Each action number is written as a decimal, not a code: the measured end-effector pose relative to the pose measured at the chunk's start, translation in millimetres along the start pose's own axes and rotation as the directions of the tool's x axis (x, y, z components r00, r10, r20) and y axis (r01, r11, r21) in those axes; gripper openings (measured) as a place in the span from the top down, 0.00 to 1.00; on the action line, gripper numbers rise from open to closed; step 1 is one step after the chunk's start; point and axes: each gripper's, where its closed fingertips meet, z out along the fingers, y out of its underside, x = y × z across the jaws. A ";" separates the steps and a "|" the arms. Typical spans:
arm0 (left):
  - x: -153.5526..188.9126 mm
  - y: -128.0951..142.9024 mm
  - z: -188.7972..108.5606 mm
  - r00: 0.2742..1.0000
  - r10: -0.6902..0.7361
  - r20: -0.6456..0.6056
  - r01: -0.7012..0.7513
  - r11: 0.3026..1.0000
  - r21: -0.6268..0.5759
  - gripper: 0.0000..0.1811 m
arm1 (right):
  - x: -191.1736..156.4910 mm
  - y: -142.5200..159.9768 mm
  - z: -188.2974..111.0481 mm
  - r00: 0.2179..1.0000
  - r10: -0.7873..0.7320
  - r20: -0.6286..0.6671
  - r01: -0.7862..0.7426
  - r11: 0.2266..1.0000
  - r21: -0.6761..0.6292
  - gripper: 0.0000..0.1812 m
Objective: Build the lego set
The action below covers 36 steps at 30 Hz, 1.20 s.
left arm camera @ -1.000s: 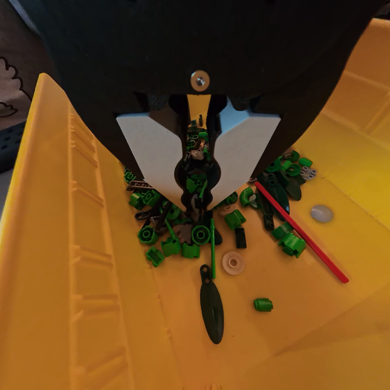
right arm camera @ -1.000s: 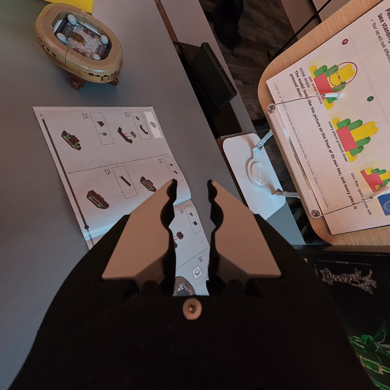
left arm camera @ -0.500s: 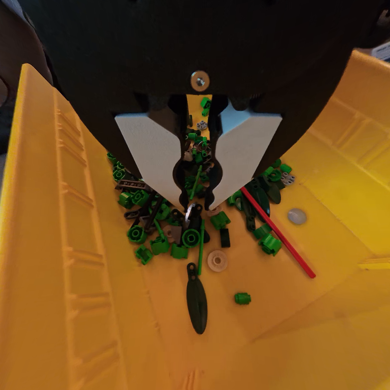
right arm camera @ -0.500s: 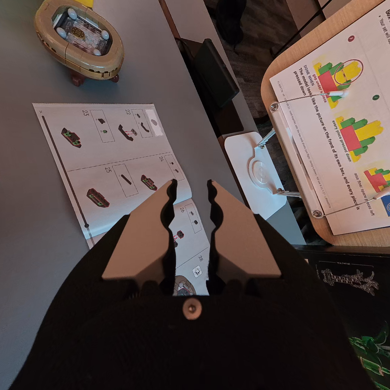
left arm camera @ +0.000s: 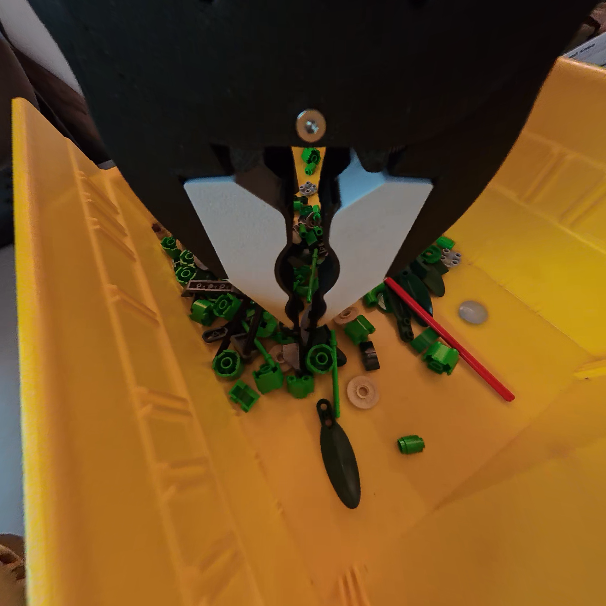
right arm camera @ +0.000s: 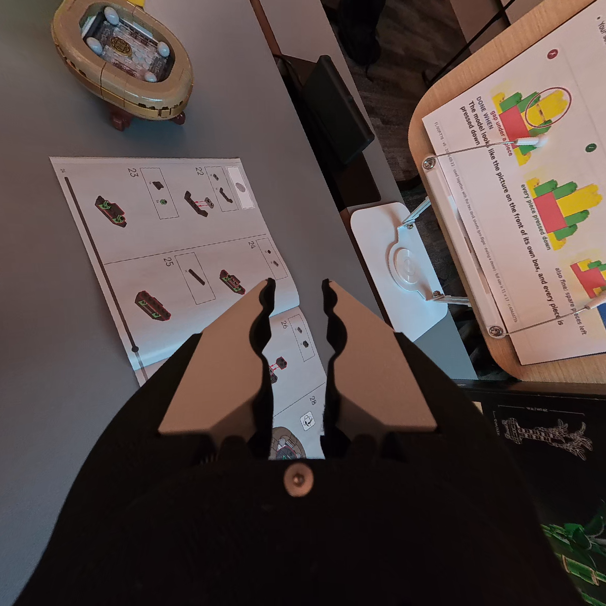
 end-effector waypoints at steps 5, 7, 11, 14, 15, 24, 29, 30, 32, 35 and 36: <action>-0.3 -0.7 0.1 1.000 0.006 -0.004 -0.006 1.000 0.006 0.98 | 0.8 0.8 -0.4 1.000 0.006 0.000 -0.006 1.000 0.002 0.84; -0.4 -0.1 0.2 1.000 0.017 0.005 -0.017 1.000 -0.001 0.98 | 0.9 1.6 -0.1 1.000 0.006 0.000 -0.006 1.000 -0.001 0.84; -2.7 2.0 -1.2 0.999 0.034 0.034 -0.033 0.999 -0.011 0.99 | -0.1 1.8 0.5 1.000 0.003 0.003 -0.003 1.000 -0.005 0.84; -3.0 4.1 -5.3 0.999 0.026 0.032 -0.026 1.000 -0.003 0.99 | -0.1 0.6 0.1 1.000 0.004 0.005 -0.004 1.000 0.002 0.84; -1.8 4.5 -8.0 0.999 0.027 0.024 -0.027 1.000 0.008 0.99 | -0.1 0.3 0.0 1.000 0.004 0.005 -0.004 1.000 0.004 0.84; 7.9 -17.1 -77.6 0.999 0.026 0.031 -0.035 0.942 0.335 1.00 | -1.1 -4.1 -0.2 1.000 0.012 0.015 -0.012 0.999 0.030 0.84; 55.3 -53.3 -136.3 0.983 0.178 0.051 -0.172 0.770 0.615 1.00 | -13.1 -20.9 3.9 0.998 0.017 0.065 -0.023 0.995 0.096 0.84; 71.8 -62.4 -149.3 0.972 0.230 0.047 -0.200 0.707 0.679 0.99 | -18.0 -28.0 5.1 0.996 0.021 0.086 -0.031 0.992 0.125 0.84; 112.8 -76.8 -175.4 0.930 0.366 0.020 -0.237 0.557 0.796 1.00 | -32.3 -48.6 6.5 0.988 0.027 0.153 -0.058 0.977 0.205 0.84; 170.5 -86.1 -207.4 0.835 0.550 0.009 -0.225 0.327 0.918 1.00 | -59.0 -94.7 0.8 0.961 0.025 0.274 -0.131 0.918 0.375 0.85; 186.5 -86.3 -213.8 0.801 0.599 0.015 -0.220 0.271 0.937 1.00 | -69.7 -114.0 -4.8 0.946 0.019 0.323 -0.168 0.882 0.441 0.85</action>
